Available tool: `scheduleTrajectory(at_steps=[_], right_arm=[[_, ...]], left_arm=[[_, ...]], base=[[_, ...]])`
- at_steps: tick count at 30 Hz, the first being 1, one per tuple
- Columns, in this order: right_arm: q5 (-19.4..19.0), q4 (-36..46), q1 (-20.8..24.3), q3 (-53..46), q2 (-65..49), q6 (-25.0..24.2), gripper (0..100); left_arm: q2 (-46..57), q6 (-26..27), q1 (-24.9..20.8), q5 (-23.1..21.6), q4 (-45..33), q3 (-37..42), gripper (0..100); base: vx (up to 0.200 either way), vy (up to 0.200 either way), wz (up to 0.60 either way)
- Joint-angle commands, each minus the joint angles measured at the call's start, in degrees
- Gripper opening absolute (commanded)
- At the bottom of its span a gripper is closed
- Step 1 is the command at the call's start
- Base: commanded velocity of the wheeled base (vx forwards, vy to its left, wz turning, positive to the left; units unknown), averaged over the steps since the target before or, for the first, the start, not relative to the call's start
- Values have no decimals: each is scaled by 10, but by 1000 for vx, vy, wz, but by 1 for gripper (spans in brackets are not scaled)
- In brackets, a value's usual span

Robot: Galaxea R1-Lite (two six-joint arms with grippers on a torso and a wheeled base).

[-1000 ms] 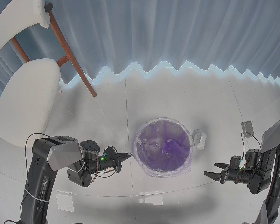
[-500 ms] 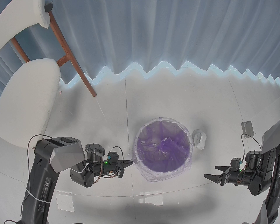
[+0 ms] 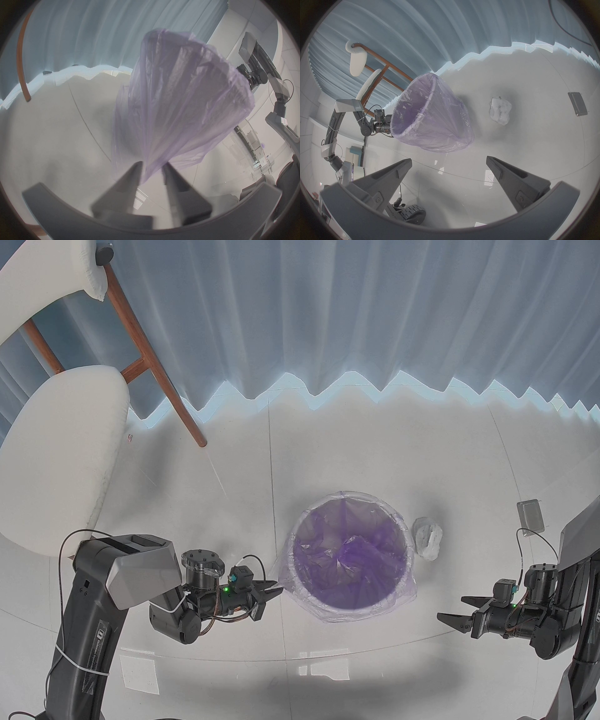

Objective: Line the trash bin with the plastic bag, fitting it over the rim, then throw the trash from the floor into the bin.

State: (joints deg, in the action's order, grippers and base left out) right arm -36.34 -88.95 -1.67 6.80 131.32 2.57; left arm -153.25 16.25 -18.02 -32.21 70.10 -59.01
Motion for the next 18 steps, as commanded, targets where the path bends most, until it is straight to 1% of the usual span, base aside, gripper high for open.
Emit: scheduleTrajectory(at_steps=[1,2,3,6,7,8,9,11,12,13,14,15,16,18], right_arm=[[1,-10,-1,-3,-3,-3,100],[1,-10,-2,-4,-4,-3,100],[1,-10,-4,-10,-6,-4,100],[1,-10,-18,-21,-12,-4,100],[1,-10,-18,-21,-12,-4,100],[1,-10,-28,-24,-20,-4,100],[1,-10,-33,-23,-25,-3,100],[1,-10,-42,-22,-40,2,100],[1,-10,-43,-22,-45,2,100],[4,-10,-47,-22,-62,0,100],[8,-10,-49,-23,-68,0,100],[8,-10,-49,-23,-68,0,100],[22,-10,-56,-23,-74,0,100],[31,-10,-62,-21,-78,0,100]], left_arm=[[14,-3,2,-4,78,57,100],[21,-4,2,-4,89,67,100],[48,-17,2,-4,127,113,100],[123,-42,2,-1,188,245,100],[127,-42,3,-1,190,251,100],[194,-46,8,-1,187,320,100],[235,-48,16,-1,186,351,100],[306,-53,42,0,186,386,100],[323,-55,48,0,185,392,100],[382,-65,66,0,185,410,100],[414,-74,76,0,185,418,100],[414,-74,76,0,185,418,100],[483,-104,101,1,185,436,100],[541,-136,120,21,185,448,100]], base=[[0,0,0],[0,0,0],[0,0,0],[0,0,0],[0,0,0],[0,0,0],[0,0,0],[0,0,0],[0,0,0],[0,0,0],[0,0,0],[0,0,0],[0,0,0],[0,0,0]])
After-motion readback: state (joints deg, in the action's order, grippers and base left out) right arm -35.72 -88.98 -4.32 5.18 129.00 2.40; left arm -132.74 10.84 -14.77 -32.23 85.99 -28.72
